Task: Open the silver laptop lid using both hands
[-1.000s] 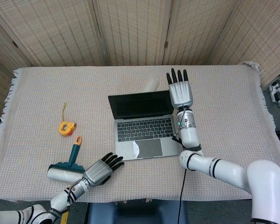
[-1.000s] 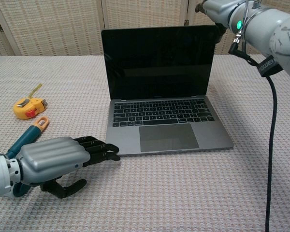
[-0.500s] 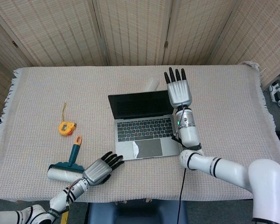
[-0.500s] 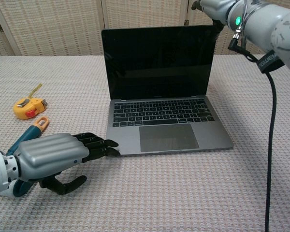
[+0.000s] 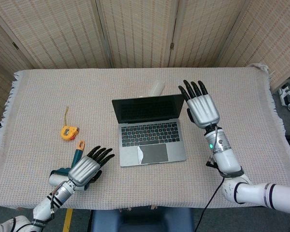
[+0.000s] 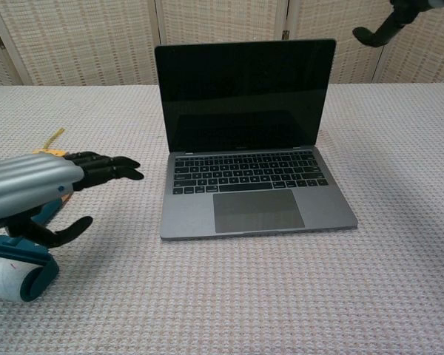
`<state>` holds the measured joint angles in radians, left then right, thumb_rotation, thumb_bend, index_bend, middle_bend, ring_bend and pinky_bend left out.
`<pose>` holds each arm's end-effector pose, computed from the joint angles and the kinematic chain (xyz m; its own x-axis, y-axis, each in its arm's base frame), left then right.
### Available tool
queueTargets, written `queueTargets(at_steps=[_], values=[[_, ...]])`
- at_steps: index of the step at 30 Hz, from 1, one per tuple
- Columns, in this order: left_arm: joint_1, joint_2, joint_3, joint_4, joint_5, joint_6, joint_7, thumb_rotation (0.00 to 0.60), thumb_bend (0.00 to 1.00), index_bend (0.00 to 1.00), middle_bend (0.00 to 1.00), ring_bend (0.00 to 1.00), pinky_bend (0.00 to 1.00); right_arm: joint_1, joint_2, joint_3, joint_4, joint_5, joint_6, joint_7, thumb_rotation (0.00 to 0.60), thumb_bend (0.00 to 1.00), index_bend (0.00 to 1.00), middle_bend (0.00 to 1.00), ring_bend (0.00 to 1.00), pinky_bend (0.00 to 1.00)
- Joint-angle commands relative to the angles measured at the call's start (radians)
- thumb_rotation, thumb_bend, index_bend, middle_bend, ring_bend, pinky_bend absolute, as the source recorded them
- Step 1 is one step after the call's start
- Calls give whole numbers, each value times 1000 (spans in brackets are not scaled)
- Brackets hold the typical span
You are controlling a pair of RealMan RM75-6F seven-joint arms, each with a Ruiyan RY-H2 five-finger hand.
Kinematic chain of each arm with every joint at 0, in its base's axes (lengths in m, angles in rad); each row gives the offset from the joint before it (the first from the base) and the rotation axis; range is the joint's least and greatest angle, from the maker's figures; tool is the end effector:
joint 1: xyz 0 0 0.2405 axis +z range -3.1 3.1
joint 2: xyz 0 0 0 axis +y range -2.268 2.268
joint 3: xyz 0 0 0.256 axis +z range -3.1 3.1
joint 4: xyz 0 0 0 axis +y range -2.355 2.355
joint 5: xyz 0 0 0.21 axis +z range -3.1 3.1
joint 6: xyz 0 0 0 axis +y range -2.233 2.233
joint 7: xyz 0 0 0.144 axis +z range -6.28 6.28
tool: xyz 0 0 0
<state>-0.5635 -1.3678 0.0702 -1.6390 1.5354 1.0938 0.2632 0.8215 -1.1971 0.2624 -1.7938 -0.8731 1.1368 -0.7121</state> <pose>-0.1908 0.2485 0.0110 0.5700 0.2459 0.7840 0.7352 -0.5787 -0.3530 -0.1132 -0.3712 0.1122 0.6359 0.0225 0.7714 -0.7432 -0.2514 0.6200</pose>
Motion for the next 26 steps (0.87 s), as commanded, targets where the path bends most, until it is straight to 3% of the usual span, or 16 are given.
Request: queueTargets(at_steps=[1,7,14,26], values=[[55,62,-19,-7,-18,86,-57,600,657,36,14,12,0,-123,108,-84,-99,-143,51,131,600,577,0,0,0,0],[141,137,-55,12,-62,215,-173,600,658,48,18,22,0,-287,182,-191,-97,-363,151,334,600,577,0,0,1,0],[240,188,-69,20,-88,338,-236,600,658,62,31,27,0,-452,176,-296,3,-554,283,528,600,577,0,0,15,0],[400,174,-29,34,-46,504,-217,600,658,71,34,33,0,-644,87,-354,147,-665,454,652,600,577,0,0,17,0]])
